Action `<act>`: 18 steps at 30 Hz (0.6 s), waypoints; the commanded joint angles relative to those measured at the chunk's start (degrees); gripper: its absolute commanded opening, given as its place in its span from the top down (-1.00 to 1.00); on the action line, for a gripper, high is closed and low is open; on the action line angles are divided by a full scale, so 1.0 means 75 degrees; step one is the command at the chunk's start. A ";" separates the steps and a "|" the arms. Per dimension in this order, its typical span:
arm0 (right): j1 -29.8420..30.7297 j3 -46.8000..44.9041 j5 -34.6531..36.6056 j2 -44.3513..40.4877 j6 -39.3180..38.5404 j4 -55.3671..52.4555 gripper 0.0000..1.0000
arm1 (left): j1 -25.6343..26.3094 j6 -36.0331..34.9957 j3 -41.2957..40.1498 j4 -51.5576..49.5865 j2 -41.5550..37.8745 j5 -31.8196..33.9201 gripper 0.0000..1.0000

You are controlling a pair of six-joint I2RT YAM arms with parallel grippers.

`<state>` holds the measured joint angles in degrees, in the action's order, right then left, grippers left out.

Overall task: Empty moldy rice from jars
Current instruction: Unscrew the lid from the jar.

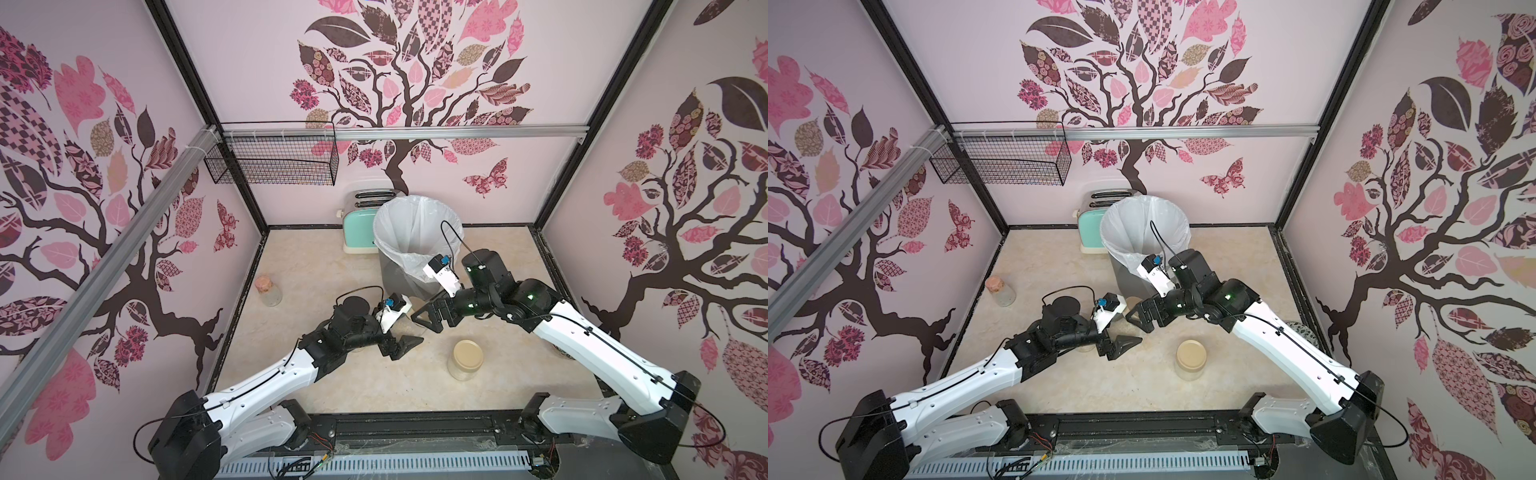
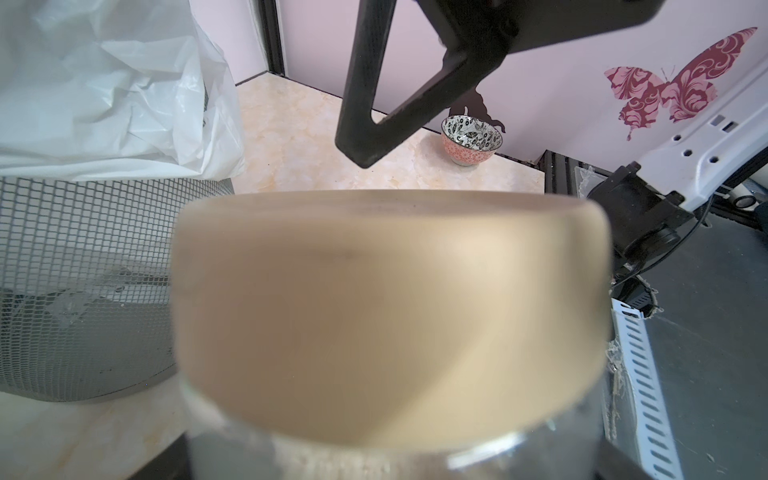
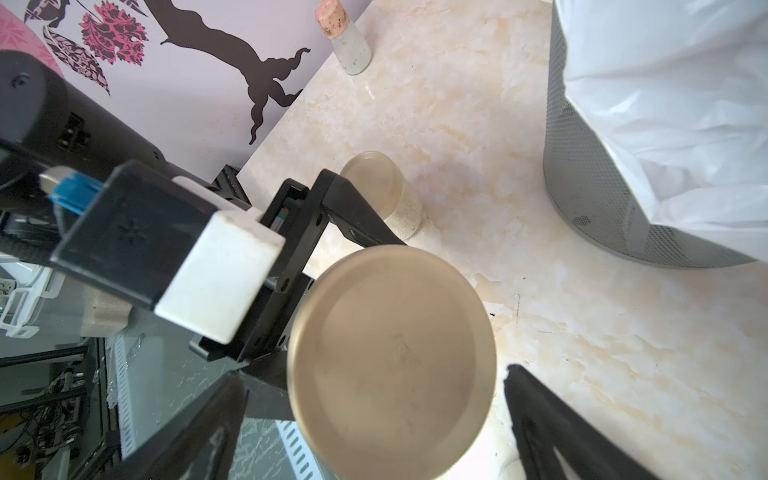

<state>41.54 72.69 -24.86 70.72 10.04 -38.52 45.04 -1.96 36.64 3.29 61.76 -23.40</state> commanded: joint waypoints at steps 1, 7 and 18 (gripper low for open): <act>0.0036 -0.0019 -0.0209 0.0073 -0.0091 0.0011 -0.96 | -0.0017 -0.0102 0.0245 0.0565 -0.0182 -0.0079 -0.40; 0.0031 -0.0079 -0.0389 0.0165 -0.0098 0.0130 -0.89 | -0.0017 -0.0113 0.0306 0.0580 -0.0125 -0.0098 -0.40; 0.0034 -0.0208 -0.0529 0.0248 -0.0150 0.0238 -0.77 | -0.0022 -0.0117 0.0365 0.0585 -0.0125 -0.0150 -0.40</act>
<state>41.54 71.72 -27.55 72.34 9.80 -36.67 45.04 -2.00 36.64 2.35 61.76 -23.44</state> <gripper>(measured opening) 0.884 0.879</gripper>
